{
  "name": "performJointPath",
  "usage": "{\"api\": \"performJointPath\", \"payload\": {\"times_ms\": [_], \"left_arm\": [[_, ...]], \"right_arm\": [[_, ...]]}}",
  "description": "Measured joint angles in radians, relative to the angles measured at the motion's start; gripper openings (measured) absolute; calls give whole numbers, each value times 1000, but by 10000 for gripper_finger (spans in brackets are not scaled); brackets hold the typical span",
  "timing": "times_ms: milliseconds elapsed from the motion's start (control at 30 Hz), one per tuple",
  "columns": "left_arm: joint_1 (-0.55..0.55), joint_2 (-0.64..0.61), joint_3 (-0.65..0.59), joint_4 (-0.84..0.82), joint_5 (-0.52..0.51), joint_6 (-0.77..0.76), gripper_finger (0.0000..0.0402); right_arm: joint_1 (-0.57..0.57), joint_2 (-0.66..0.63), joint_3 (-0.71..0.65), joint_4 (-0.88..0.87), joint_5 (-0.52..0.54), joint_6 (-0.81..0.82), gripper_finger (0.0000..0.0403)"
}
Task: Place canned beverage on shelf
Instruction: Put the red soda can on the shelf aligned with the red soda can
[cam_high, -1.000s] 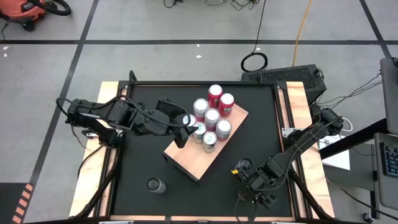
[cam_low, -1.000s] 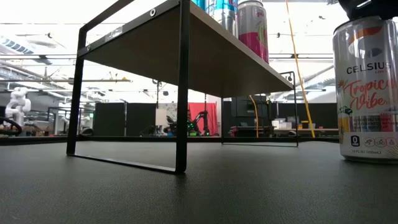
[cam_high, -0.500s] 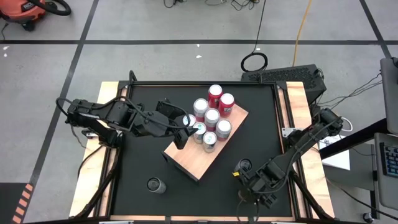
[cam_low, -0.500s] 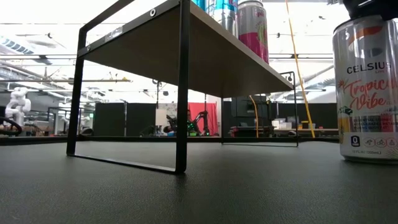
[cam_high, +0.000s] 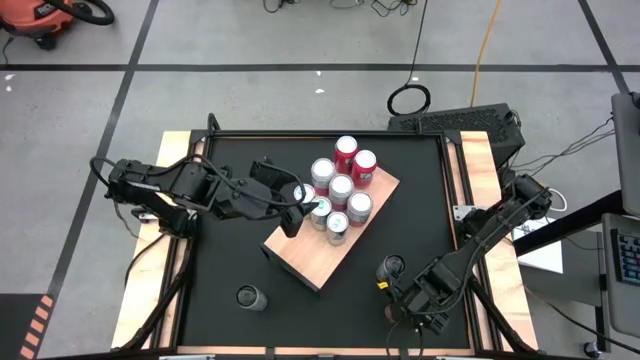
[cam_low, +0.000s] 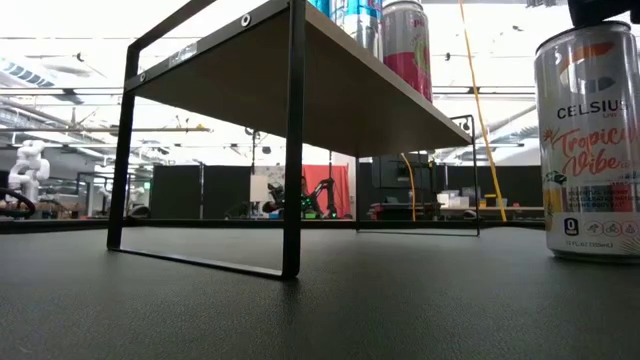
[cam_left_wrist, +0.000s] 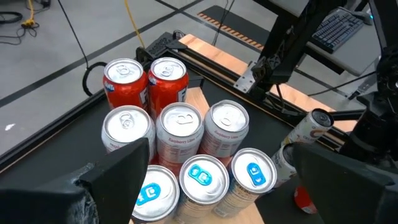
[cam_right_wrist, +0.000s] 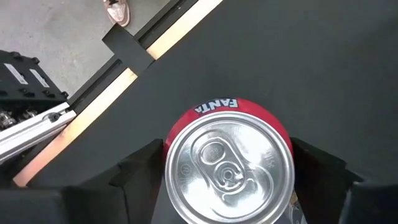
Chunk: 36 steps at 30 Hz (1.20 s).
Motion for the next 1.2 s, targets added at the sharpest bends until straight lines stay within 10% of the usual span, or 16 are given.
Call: {"api": "performJointPath", "payload": {"times_ms": [1200], "left_arm": [[-24, 0, 0, 11, -12, -56, 395]], "right_arm": [[-13, -55, 193, -166, 54, 98, 269]]}}
